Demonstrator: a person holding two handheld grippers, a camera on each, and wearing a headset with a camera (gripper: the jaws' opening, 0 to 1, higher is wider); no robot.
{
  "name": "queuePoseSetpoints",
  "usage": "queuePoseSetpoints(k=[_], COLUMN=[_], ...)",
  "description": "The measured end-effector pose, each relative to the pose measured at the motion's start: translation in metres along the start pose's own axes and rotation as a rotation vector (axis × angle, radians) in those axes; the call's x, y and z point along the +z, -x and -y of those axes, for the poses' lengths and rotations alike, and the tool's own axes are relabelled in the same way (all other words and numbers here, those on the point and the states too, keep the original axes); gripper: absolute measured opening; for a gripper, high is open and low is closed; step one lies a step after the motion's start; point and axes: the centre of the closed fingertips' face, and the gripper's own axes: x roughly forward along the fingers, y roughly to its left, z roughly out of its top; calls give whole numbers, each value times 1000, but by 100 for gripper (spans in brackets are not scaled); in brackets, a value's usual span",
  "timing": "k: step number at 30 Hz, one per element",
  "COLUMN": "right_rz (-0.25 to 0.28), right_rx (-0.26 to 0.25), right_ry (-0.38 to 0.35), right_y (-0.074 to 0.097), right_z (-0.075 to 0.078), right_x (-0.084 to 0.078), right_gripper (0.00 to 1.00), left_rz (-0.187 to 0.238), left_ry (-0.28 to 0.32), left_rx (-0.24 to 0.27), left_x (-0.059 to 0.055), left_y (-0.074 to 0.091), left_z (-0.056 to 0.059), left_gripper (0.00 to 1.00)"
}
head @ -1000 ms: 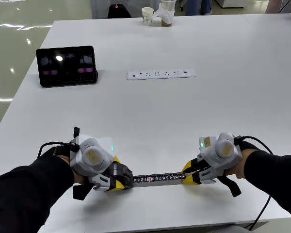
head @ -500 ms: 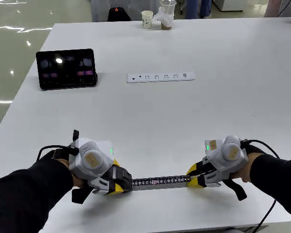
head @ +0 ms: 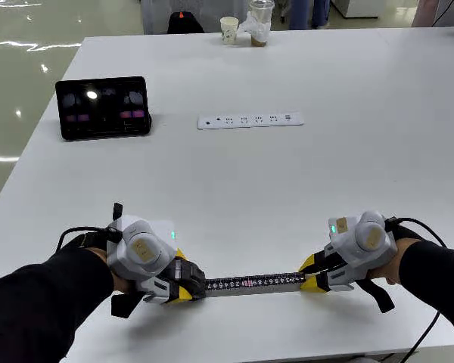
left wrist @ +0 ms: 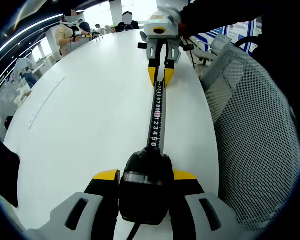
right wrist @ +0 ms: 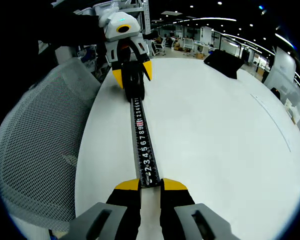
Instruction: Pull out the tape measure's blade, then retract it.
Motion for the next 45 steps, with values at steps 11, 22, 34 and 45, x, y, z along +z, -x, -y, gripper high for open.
queuePoseSetpoints(k=[11, 22, 34, 45], right_rz=[-5, -6, -5, -7], right_rx=[-7, -10, -22, -30], right_ry=[-7, -12, -26, -32], right_y=[7, 13, 19, 25], right_z=[1, 2, 5, 7], right_x=[-7, -12, -20, -25], right_gripper=[11, 11, 11, 11], left_rz=[-1, -1, -2, -2], left_ry=[0, 1, 2, 3], left_rx=[0, 0, 2, 2], left_x=[0, 0, 1, 0], left_y=[-1, 0, 0, -1], left_z=[-1, 0, 0, 0], left_gripper=[33, 33, 33, 33])
